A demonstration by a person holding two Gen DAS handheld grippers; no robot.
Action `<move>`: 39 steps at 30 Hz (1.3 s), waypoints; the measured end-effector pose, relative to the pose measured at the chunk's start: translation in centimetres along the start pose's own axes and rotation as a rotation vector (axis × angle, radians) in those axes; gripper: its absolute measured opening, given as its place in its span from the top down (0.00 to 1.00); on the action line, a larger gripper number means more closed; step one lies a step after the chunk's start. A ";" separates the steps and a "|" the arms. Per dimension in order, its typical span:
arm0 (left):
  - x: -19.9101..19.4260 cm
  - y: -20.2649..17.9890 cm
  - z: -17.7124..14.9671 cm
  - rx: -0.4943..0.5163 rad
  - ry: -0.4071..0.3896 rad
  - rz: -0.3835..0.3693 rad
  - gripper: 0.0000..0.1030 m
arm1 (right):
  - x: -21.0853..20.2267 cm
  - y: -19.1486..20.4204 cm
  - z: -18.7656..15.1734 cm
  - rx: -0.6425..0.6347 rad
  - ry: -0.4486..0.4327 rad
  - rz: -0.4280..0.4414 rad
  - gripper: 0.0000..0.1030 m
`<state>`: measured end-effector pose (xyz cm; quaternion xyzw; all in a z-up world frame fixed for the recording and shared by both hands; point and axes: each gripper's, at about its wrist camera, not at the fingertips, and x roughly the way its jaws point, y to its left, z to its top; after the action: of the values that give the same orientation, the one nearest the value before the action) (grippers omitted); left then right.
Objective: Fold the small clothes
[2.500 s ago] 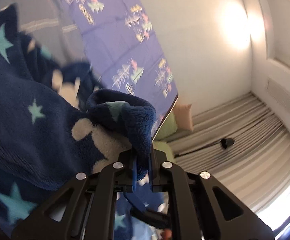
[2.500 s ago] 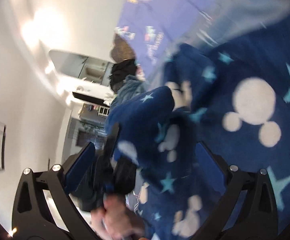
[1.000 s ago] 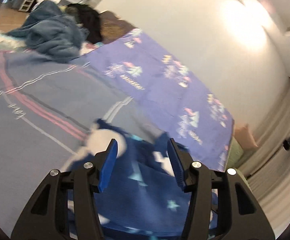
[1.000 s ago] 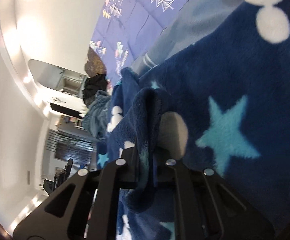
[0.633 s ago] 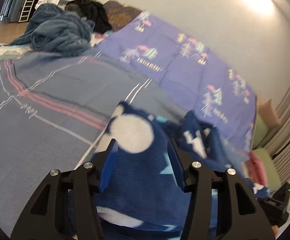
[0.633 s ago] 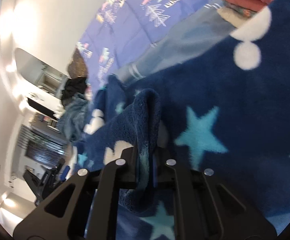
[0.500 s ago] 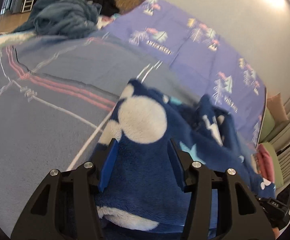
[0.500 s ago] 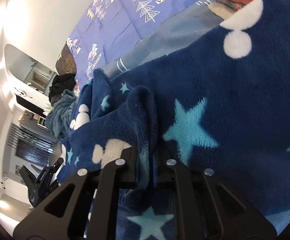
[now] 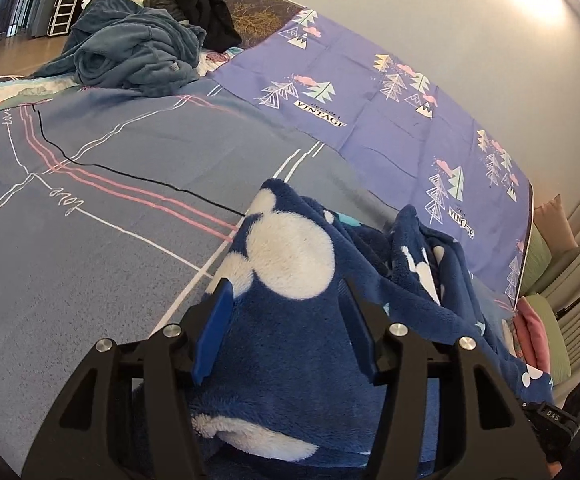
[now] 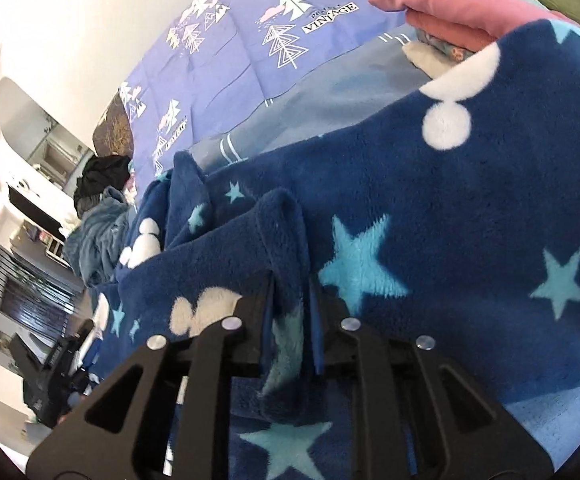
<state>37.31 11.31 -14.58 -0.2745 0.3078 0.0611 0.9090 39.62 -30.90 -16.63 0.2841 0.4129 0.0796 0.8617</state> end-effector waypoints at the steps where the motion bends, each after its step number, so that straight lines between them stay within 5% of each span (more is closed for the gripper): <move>1: 0.1 0.0 0.0 -0.001 0.002 0.000 0.46 | -0.4 0.1 0.0 -0.009 -0.029 -0.018 0.82; 5: -0.4 -0.2 0.0 0.012 -0.026 0.017 0.46 | -3.1 1.4 0.0 -0.089 -0.200 -0.057 0.76; 8: -2.4 -1.9 -0.4 0.089 -0.148 0.022 0.46 | -3.6 2.4 0.0 -0.121 -0.195 0.062 0.82; 11: -3.4 -4.3 -1.0 0.212 -0.201 0.006 0.46 | -2.3 3.5 -0.6 -0.170 -0.132 0.050 0.86; 15: -0.8 -5.0 -1.4 0.250 -0.059 0.005 0.46 | 1.8 2.0 -0.9 -0.112 0.057 -0.022 0.88; 18: 1.8 -3.3 -1.5 0.173 0.084 0.014 0.46 | 1.8 1.1 -0.7 -0.059 0.071 0.031 0.88; 22: 1.5 -2.9 -1.4 0.158 0.077 -0.008 0.45 | 0.4 0.2 -0.4 0.017 0.040 0.125 0.73; 29: 1.4 -2.7 -1.2 0.150 0.080 -0.016 0.45 | -7.7 -5.2 1.7 0.234 -0.270 0.172 0.39; 34: 1.5 -2.8 -1.4 0.156 0.081 -0.015 0.43 | -15.6 -16.1 0.1 0.675 -0.552 0.274 0.31; 39: 1.6 -3.1 -1.5 0.173 0.083 -0.006 0.41 | -20.1 -26.7 -5.6 1.103 -0.723 0.205 0.23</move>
<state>38.66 7.79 -15.03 -0.1983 0.3484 0.0203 0.9159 19.75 -58.06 -20.83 0.7297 0.0492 -0.1621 0.6624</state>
